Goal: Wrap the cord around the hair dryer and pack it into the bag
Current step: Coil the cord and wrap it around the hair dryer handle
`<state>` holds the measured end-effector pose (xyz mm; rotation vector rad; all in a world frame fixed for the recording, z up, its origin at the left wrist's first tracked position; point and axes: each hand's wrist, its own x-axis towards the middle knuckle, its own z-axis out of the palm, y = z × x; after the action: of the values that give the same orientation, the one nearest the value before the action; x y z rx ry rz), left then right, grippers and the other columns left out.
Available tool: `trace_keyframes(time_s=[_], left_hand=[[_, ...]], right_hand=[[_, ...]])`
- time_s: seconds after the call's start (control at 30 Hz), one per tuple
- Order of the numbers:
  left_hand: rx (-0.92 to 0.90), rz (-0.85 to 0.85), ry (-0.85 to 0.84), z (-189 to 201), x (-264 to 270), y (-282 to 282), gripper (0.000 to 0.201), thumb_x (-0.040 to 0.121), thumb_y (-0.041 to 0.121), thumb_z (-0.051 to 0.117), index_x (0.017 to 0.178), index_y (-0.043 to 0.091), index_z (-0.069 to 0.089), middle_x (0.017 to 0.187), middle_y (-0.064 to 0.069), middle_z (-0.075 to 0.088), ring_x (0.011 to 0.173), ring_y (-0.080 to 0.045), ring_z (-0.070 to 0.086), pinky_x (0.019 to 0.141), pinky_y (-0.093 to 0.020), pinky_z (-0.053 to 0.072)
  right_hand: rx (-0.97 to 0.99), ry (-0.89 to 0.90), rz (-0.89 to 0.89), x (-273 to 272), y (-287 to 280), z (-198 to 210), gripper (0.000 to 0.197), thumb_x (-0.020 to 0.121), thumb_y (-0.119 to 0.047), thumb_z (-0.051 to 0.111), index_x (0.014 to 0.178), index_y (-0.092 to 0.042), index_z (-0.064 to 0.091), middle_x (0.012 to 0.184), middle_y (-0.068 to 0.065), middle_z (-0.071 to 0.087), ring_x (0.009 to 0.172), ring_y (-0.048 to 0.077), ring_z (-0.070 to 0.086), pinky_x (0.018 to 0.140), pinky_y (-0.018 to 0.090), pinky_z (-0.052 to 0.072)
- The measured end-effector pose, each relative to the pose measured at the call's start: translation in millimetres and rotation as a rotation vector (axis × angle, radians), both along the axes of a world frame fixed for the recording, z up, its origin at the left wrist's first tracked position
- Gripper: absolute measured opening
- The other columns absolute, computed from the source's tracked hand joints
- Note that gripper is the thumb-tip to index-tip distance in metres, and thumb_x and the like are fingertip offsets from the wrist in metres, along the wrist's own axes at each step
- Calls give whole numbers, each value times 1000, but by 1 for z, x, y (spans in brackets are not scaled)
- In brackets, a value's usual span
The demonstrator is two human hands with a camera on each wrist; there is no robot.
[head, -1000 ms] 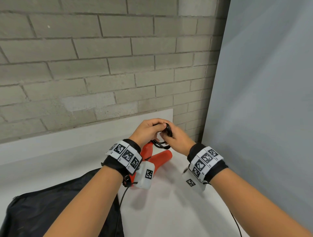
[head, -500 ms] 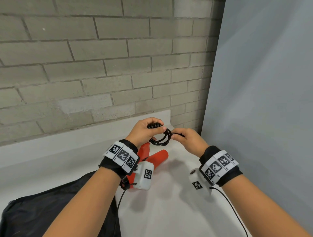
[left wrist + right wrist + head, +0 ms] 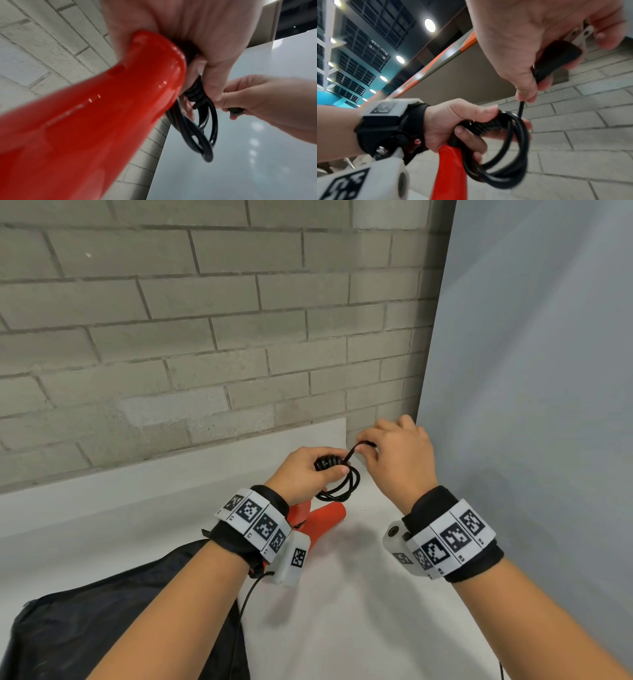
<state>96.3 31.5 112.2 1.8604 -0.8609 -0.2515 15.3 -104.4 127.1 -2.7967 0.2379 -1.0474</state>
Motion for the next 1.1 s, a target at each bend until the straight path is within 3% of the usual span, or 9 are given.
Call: trace_keyframes(time_s=[0.13, 0.27, 0.47, 0.57, 0.7, 0.8, 0.9, 0.97, 1.1], left_hand=[[20, -36, 8, 1, 0, 1, 22, 85, 17, 60, 104, 27, 64, 100, 3, 66, 90, -8, 59, 63, -10, 49], [-100, 109, 74, 2, 5, -4, 19, 87, 16, 57, 104, 19, 64, 94, 1, 60, 75, -6, 54, 49, -8, 47], [-198, 187, 145, 2, 9, -11, 20, 90, 13, 52, 107, 10, 62, 73, 7, 51, 54, -5, 45, 47, -15, 51], [-209, 201, 150, 2, 11, -11, 21, 91, 13, 51, 108, 9, 62, 74, 7, 50, 55, -6, 45, 46, -14, 50], [-195, 188, 188, 2, 12, -9, 22, 92, 15, 48, 110, 11, 61, 75, 7, 53, 56, -6, 44, 47, -16, 51], [-182, 176, 211, 2, 11, -10, 25, 94, 16, 44, 112, 10, 60, 76, 4, 55, 54, -9, 40, 44, -15, 48], [-200, 165, 249, 2, 13, -10, 23, 94, 15, 42, 106, 12, 61, 80, -1, 55, 49, -6, 43, 39, -10, 38], [-196, 147, 277, 2, 14, -10, 23, 94, 13, 40, 102, 14, 62, 77, 1, 56, 45, -2, 43, 39, -11, 36], [-188, 142, 302, 1, 16, -10, 27, 94, 13, 39, 107, 10, 62, 79, 4, 58, 62, -7, 47, 57, -16, 42]], right_hand=[[-26, -16, 24, -10, 13, -1, 17, 88, -23, 54, 93, -17, 69, 88, 1, 67, 87, 26, 50, 71, 32, 30], [193, 155, 152, -14, 16, -4, 31, 95, -15, 40, 123, -18, 53, 111, 7, 59, 102, 26, 52, 83, 34, 43], [450, 247, 402, -21, 19, -21, 44, 96, -11, 36, 140, -19, 33, 136, 2, 45, 121, 11, 44, 95, 8, 28], [567, 239, 474, -22, 18, -26, 47, 94, -10, 43, 139, -22, 35, 132, -1, 49, 112, 3, 46, 87, -1, 35], [751, 68, 506, -17, 19, -27, 43, 86, -3, 57, 122, -26, 50, 112, -8, 57, 93, 5, 60, 76, 1, 44], [665, -81, 433, -6, 16, -27, 34, 81, -2, 64, 107, -23, 61, 95, -10, 59, 83, 1, 57, 76, 6, 46], [454, -72, 452, 4, 15, -35, 28, 78, 3, 65, 103, -9, 67, 86, -5, 52, 76, 0, 52, 76, 2, 41], [326, -98, 433, 9, 16, -42, 26, 78, 7, 60, 100, -4, 68, 83, 3, 52, 71, 10, 54, 75, 2, 40], [86, -146, 350, 16, 23, -53, 28, 73, 2, 57, 98, -3, 69, 81, 14, 66, 63, 26, 64, 56, 22, 54]])
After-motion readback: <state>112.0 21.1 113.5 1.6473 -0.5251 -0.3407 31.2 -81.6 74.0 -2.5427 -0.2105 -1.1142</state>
